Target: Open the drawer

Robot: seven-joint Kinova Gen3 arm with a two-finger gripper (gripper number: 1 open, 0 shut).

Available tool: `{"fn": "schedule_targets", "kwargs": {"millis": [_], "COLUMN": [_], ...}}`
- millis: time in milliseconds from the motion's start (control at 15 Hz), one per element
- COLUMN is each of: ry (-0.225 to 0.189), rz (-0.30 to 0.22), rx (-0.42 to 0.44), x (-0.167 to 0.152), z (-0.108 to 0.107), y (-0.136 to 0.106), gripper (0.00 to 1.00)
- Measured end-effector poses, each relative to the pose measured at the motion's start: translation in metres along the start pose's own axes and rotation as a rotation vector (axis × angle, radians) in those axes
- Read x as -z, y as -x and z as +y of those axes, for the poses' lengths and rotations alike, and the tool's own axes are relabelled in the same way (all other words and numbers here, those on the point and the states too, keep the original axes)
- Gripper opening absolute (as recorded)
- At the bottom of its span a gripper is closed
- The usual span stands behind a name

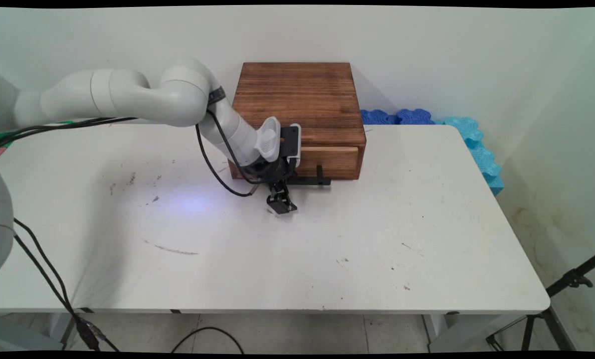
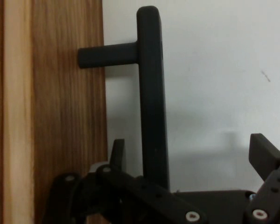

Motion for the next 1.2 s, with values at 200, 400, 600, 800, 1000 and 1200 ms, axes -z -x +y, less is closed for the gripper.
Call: {"fn": "schedule_targets", "kwargs": {"millis": [200, 400, 600, 800, 1000, 1200], "ry": [-0.002, -0.003, -0.002, 0.001, 0.007, 0.018], "rz": [-0.002, -0.004, -0.006, -0.010, -0.013, -0.015], "rx": [-0.001, 0.007, 0.018, 0.031, 0.046, 0.056], "x": [-0.001, -0.002, -0.002, -0.002, -0.002, 0.000], "z": [0.001, 0.004, 0.007, 0.013, 0.021, 0.033], "y": [-0.001, -0.003, -0.003, -0.004, -0.004, -0.004], "gripper": [1.00, 1.00, 1.00, 1.00, 1.00, 1.00]}}
